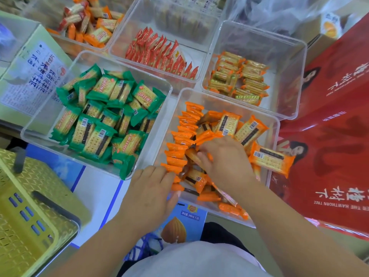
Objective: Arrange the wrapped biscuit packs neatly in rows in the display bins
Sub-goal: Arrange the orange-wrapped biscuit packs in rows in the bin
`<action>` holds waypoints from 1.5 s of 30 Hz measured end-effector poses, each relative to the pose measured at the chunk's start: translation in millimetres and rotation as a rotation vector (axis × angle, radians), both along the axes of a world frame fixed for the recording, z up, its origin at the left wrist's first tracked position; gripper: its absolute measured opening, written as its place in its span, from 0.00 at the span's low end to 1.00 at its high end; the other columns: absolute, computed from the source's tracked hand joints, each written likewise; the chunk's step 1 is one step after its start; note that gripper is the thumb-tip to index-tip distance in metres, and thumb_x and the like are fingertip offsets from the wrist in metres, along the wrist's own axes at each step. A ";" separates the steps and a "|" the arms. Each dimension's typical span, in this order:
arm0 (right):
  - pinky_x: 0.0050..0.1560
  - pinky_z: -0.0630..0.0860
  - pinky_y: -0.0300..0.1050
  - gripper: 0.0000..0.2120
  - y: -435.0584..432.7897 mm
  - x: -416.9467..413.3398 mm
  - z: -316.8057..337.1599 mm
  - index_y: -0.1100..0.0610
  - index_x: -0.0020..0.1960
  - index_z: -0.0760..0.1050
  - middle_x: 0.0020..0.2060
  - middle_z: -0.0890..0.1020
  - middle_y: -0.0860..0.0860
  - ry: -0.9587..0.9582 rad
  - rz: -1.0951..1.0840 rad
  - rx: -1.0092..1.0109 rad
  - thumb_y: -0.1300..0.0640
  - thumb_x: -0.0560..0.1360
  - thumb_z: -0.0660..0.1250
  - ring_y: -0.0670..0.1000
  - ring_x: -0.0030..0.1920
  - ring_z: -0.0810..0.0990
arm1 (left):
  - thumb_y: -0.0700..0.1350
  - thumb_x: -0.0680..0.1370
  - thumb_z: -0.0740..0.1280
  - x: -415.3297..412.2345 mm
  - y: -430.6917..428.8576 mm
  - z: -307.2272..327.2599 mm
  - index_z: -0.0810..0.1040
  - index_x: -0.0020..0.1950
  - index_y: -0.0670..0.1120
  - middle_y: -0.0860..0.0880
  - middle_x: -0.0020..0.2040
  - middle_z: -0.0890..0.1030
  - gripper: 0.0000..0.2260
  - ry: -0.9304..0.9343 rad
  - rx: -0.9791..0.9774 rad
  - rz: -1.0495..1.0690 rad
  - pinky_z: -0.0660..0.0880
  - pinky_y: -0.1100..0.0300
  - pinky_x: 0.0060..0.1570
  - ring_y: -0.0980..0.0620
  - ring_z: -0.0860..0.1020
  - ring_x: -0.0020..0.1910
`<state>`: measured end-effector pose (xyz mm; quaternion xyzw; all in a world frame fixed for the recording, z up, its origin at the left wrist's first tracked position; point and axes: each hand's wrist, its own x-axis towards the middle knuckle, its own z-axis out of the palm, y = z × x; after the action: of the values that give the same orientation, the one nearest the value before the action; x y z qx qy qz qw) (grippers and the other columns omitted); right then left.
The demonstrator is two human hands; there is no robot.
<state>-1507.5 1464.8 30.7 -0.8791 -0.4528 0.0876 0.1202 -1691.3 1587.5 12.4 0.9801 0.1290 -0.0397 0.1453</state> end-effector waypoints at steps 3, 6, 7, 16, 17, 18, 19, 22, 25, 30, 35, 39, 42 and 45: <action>0.56 0.72 0.57 0.11 -38.6 34.0 12.5 0.56 0.55 0.82 0.53 0.82 0.54 -0.248 -0.225 -0.153 0.59 0.73 0.68 0.61 0.56 0.75 | 0.47 0.77 0.65 15.1 5.4 -2.7 0.77 0.54 0.49 0.50 0.51 0.77 0.07 0.108 0.054 -0.051 0.71 0.51 0.50 0.46 0.74 0.50; 0.56 0.70 0.56 0.18 -62.4 47.9 13.9 0.58 0.61 0.76 0.61 0.78 0.59 -0.235 -0.311 -0.474 0.61 0.72 0.66 0.63 0.56 0.75 | 0.47 0.78 0.63 29.3 12.1 -7.5 0.75 0.53 0.52 0.52 0.52 0.77 0.05 0.313 0.155 -0.085 0.65 0.51 0.57 0.47 0.71 0.56; 0.55 0.69 0.55 0.17 -66.1 48.4 12.0 0.58 0.62 0.74 0.59 0.79 0.59 -0.221 -0.295 -0.534 0.60 0.73 0.64 0.63 0.54 0.76 | 0.48 0.79 0.63 34.7 13.5 -8.1 0.75 0.51 0.52 0.52 0.51 0.77 0.03 0.347 0.178 -0.092 0.64 0.50 0.58 0.47 0.71 0.56; 0.47 0.75 0.53 0.09 -64.3 38.3 3.3 0.53 0.56 0.76 0.56 0.73 0.51 -0.123 -0.239 -0.508 0.55 0.76 0.68 0.58 0.52 0.78 | 0.52 0.78 0.68 40.4 22.3 4.0 0.78 0.48 0.50 0.50 0.45 0.78 0.06 0.138 0.194 -0.172 0.66 0.48 0.48 0.45 0.75 0.48; 0.44 0.77 0.52 0.10 -63.6 37.5 6.0 0.53 0.56 0.75 0.56 0.72 0.51 -0.081 -0.242 -0.483 0.54 0.76 0.69 0.57 0.50 0.79 | 0.51 0.76 0.69 36.5 23.7 8.2 0.78 0.45 0.48 0.50 0.42 0.78 0.07 0.055 0.149 -0.150 0.68 0.48 0.46 0.44 0.76 0.44; 0.42 0.77 0.51 0.10 -62.8 37.0 9.8 0.53 0.57 0.75 0.57 0.73 0.51 -0.045 -0.242 -0.451 0.53 0.77 0.69 0.57 0.49 0.80 | 0.51 0.76 0.67 32.7 25.4 12.3 0.77 0.43 0.48 0.50 0.40 0.77 0.07 -0.016 0.093 -0.115 0.69 0.48 0.44 0.44 0.76 0.42; 0.40 0.77 0.50 0.11 -61.5 36.6 14.6 0.53 0.58 0.75 0.57 0.73 0.51 -0.026 -0.238 -0.417 0.51 0.77 0.69 0.57 0.49 0.80 | 0.51 0.76 0.64 29.0 27.0 16.5 0.76 0.42 0.47 0.50 0.39 0.76 0.08 -0.077 0.036 -0.074 0.70 0.48 0.43 0.44 0.75 0.40; 0.39 0.72 0.47 0.11 -55.6 34.3 34.0 0.52 0.55 0.76 0.51 0.78 0.50 -0.064 -0.221 -0.253 0.48 0.77 0.70 0.56 0.47 0.79 | 0.52 0.77 0.58 22.3 29.1 27.0 0.73 0.42 0.47 0.52 0.35 0.73 0.11 -0.182 -0.179 0.090 0.69 0.50 0.36 0.50 0.70 0.35; 0.41 0.71 0.45 0.11 -46.3 28.9 56.7 0.54 0.52 0.81 0.45 0.81 0.49 -0.031 -0.208 0.104 0.50 0.74 0.75 0.52 0.46 0.79 | 0.54 0.77 0.58 14.8 27.0 25.4 0.73 0.44 0.51 0.54 0.34 0.72 0.09 -0.252 -0.398 0.295 0.64 0.57 0.30 0.55 0.71 0.36; 0.49 0.76 0.36 0.15 -21.3 -0.4 58.8 0.53 0.61 0.82 0.48 0.80 0.45 0.341 -0.102 0.317 0.51 0.75 0.74 0.43 0.46 0.78 | 0.56 0.78 0.57 -0.7 24.7 18.2 0.73 0.46 0.55 0.54 0.39 0.76 0.09 -0.442 -0.483 0.551 0.66 0.57 0.28 0.54 0.73 0.34; 0.50 0.75 0.46 0.12 -15.4 -28.5 15.0 0.52 0.60 0.80 0.52 0.77 0.48 0.395 0.088 -0.036 0.50 0.77 0.71 0.50 0.52 0.77 | 0.57 0.78 0.58 -14.2 26.4 13.1 0.73 0.48 0.56 0.54 0.39 0.77 0.08 -0.490 -0.507 0.658 0.70 0.53 0.30 0.53 0.74 0.36; 0.46 0.76 0.48 0.12 -14.5 -36.2 -2.9 0.50 0.57 0.78 0.50 0.77 0.48 0.386 0.105 -0.131 0.45 0.77 0.69 0.51 0.47 0.77 | 0.58 0.78 0.59 -18.8 26.2 8.7 0.75 0.47 0.56 0.52 0.37 0.77 0.09 -0.458 -0.552 0.621 0.72 0.50 0.33 0.51 0.75 0.36; 0.45 0.77 0.48 0.10 -9.6 -36.5 -9.2 0.49 0.55 0.79 0.48 0.80 0.47 0.385 0.148 -0.227 0.45 0.77 0.70 0.51 0.46 0.78 | 0.58 0.78 0.60 -19.4 24.2 7.2 0.75 0.48 0.56 0.53 0.39 0.77 0.08 -0.442 -0.565 0.601 0.73 0.48 0.33 0.52 0.75 0.37; 0.45 0.77 0.47 0.06 -5.1 -39.4 -17.0 0.52 0.53 0.81 0.46 0.83 0.50 0.446 0.203 -0.367 0.53 0.79 0.67 0.52 0.45 0.80 | 0.58 0.78 0.60 -18.7 23.0 7.6 0.75 0.50 0.58 0.56 0.41 0.78 0.08 -0.434 -0.577 0.589 0.74 0.55 0.35 0.53 0.76 0.39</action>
<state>-1546.9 1459.7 13.7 -0.7957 -0.4772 0.3702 0.0463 -1710.1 1610.6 20.0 0.8071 0.3520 0.1749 0.4406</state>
